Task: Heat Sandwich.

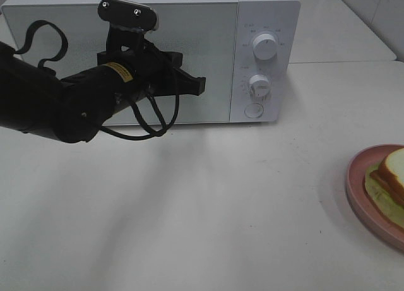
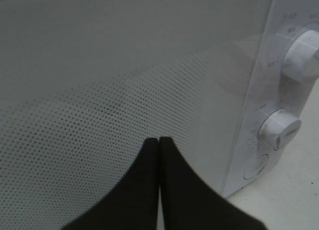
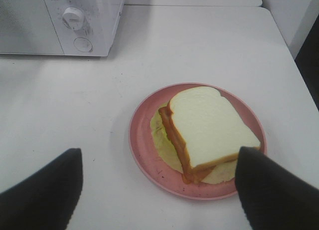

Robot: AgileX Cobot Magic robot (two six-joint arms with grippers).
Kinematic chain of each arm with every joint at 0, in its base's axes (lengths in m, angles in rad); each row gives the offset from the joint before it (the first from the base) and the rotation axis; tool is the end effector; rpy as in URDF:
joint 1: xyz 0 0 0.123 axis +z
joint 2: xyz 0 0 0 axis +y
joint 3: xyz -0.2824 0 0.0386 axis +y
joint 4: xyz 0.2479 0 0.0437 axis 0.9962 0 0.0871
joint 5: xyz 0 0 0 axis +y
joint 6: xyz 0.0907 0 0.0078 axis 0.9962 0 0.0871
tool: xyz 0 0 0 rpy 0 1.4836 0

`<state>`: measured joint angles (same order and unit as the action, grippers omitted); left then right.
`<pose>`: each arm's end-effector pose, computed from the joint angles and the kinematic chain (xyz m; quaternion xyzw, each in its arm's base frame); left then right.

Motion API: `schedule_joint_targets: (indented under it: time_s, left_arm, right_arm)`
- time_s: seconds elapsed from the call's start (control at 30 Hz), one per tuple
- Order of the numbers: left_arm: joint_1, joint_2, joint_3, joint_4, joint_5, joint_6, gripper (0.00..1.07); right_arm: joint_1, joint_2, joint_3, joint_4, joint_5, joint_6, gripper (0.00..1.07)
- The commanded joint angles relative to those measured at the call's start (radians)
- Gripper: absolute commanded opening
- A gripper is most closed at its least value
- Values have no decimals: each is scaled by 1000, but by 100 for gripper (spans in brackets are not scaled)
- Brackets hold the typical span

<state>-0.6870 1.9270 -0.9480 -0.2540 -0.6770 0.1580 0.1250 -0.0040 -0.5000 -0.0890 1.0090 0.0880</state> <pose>0.3158 -0.2405 0.1722 0.2013 0.7566 -0.1628 0.6005 -0.0027 -0.0072 0.2817 -0.0148 0.8374 0.0137 0.5462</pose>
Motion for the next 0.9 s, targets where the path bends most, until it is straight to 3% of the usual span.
schedule_joint_targets:
  time_s: [0.03, 0.4, 0.5, 0.53, 0.63, 0.67, 0.7, 0.77, 0.8, 0.87, 0.9]
  left_arm:
    - [-5, -51, 24, -9, 13, 2, 0]
    - [-3, -225, 68, 13, 412, 5, 0]
    - [-3, -262, 68, 26, 553, 5, 5]
    - [-3, -273, 68, 26, 590, 5, 10]
    - [-3, -321, 68, 26, 766, 5, 42]
    - [-3, -321, 68, 26, 766, 5, 42]
    - [-3, -342, 68, 26, 832, 3, 64]
    - [-3, -362, 68, 26, 893, 0, 82]
    - [-3, -362, 68, 26, 893, 0, 82]
    - [-3, -393, 68, 35, 1001, 1, 99]
    - [-3, -405, 68, 46, 1035, 1, 101]
  right_arm:
    - [-6, -28, 0, 1, -14, -3, 76]
    - [-6, -28, 0, 1, -14, -3, 76]
    - [-6, -28, 0, 1, -14, -3, 76]
    - [-6, -28, 0, 1, -14, -3, 76]
    - [-6, -28, 0, 1, -14, -3, 76]
    - [-6, -28, 0, 1, -14, -3, 76]
    - [-6, -28, 0, 1, -14, -3, 76]
    - [-6, -28, 0, 1, -14, -3, 76]
    - [-6, -28, 0, 1, -14, -3, 76]
    - [-6, -28, 0, 1, -14, -3, 76]
    - [-6, -28, 0, 1, -14, -3, 76]
